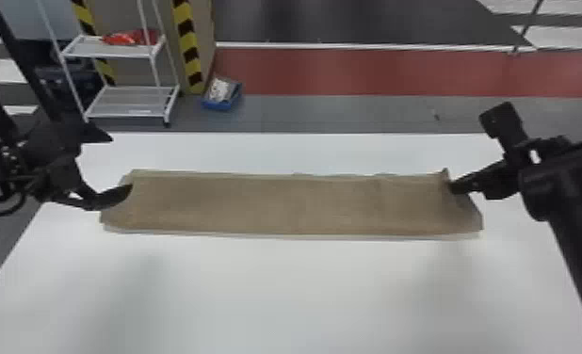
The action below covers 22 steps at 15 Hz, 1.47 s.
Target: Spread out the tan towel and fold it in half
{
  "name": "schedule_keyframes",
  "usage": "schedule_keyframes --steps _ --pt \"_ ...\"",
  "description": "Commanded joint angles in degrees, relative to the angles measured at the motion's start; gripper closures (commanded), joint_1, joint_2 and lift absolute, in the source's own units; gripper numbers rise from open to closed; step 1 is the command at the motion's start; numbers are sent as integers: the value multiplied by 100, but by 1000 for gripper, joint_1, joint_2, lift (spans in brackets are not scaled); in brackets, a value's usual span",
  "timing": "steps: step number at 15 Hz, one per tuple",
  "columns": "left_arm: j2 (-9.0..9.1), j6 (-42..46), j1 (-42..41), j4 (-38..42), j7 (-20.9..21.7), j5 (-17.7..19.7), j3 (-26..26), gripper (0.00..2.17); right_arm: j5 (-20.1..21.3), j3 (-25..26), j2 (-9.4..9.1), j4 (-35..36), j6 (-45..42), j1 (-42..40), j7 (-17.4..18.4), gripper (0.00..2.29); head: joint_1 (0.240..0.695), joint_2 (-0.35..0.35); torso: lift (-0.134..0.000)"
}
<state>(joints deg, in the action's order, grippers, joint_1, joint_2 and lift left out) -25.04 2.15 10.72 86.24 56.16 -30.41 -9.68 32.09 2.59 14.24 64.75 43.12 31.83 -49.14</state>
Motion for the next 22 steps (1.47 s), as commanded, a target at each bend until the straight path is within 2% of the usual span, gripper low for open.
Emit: schedule_keyframes --steps 1,3,6,7,10,12,13,16,18,20,22 --pt "-10 0 -8 -20 0 -9 -7 63 51 -92 0 -42 8 51 -7 944 695 -9 -124" --pt "-28 0 -17 -38 0 -9 -7 66 60 -101 0 -77 8 69 -16 950 695 -7 -124" --pt "-28 18 -26 -55 -8 -27 -7 70 104 -101 9 -235 -150 139 -34 1393 695 -3 -124" --pt "-28 18 -26 -46 -26 -18 -25 73 95 -65 9 -235 -167 157 -7 1426 695 -3 -124" --pt "-36 18 -26 -20 -26 70 -43 73 -28 181 9 -130 -361 148 10 1426 695 -4 -124" --pt "25 0 -26 -11 -26 290 -43 66 -247 365 0 72 -818 -1 -7 1426 695 -7 -124" --pt "69 0 -17 -11 -52 325 -25 66 -362 471 0 187 -1240 -151 -16 1426 695 -9 -124" --pt "210 -88 106 -38 -70 430 81 97 -362 585 9 275 -2048 -371 -157 1426 680 -12 -124" --pt "262 -88 176 -64 -79 465 177 144 -239 585 26 257 -2576 -494 -60 1426 673 -14 -124" --pt "368 -140 308 -99 -79 509 265 154 -256 822 35 187 -3261 -582 28 1430 670 -20 -124" --pt "500 -387 502 -152 -44 615 415 208 -353 1033 35 152 -3349 -625 37 1430 658 -39 -124"
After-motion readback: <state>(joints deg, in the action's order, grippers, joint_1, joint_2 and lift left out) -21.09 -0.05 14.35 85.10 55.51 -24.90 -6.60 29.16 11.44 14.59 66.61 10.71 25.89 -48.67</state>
